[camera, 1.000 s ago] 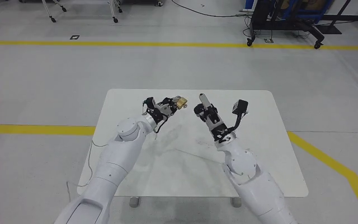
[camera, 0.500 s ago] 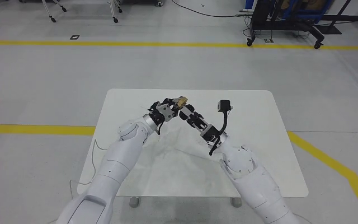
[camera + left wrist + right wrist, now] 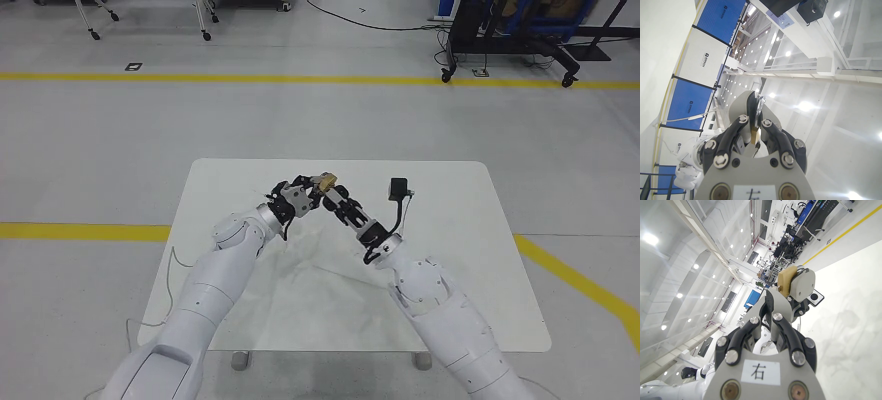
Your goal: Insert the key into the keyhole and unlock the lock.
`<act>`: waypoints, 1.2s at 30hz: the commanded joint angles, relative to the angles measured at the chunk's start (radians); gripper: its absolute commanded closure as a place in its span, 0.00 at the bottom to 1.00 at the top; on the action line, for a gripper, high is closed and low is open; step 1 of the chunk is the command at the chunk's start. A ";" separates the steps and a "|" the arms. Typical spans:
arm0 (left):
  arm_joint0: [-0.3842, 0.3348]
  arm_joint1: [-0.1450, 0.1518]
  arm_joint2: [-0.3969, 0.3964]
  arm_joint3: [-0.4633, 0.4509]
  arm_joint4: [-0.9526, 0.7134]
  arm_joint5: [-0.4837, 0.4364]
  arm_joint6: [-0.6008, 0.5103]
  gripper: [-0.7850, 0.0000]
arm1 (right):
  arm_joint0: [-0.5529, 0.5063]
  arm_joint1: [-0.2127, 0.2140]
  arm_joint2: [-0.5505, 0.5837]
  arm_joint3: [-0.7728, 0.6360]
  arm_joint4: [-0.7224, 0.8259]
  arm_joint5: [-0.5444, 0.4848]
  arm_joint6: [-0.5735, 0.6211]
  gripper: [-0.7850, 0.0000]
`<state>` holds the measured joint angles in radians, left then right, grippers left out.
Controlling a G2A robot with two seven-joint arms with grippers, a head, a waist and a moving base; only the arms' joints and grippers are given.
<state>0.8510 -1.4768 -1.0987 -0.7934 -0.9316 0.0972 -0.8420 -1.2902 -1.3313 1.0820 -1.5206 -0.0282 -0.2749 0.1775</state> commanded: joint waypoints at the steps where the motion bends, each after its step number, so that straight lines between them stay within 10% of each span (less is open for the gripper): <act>1: -0.002 0.000 -0.001 0.003 0.004 -0.005 -0.002 1.00 | -0.005 0.000 0.003 -0.007 0.001 0.004 -0.007 1.00; 26: 0.000 0.003 -0.001 -0.022 0.093 -0.051 -0.006 1.00 | -0.004 -0.014 0.029 0.042 0.187 -0.040 0.033 1.00; 30: 0.000 0.005 -0.005 -0.035 0.118 -0.088 0.003 1.00 | -0.030 -0.011 0.048 0.012 0.227 -0.076 0.067 0.72; 36: 0.010 0.007 -0.018 -0.051 0.127 -0.137 0.014 1.00 | -0.062 -0.003 0.085 -0.013 0.307 -0.093 0.148 0.65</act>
<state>0.8587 -1.4693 -1.1152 -0.8431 -0.8035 -0.0363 -0.8293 -1.3504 -1.3351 1.1633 -1.5355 0.2695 -0.3705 0.3152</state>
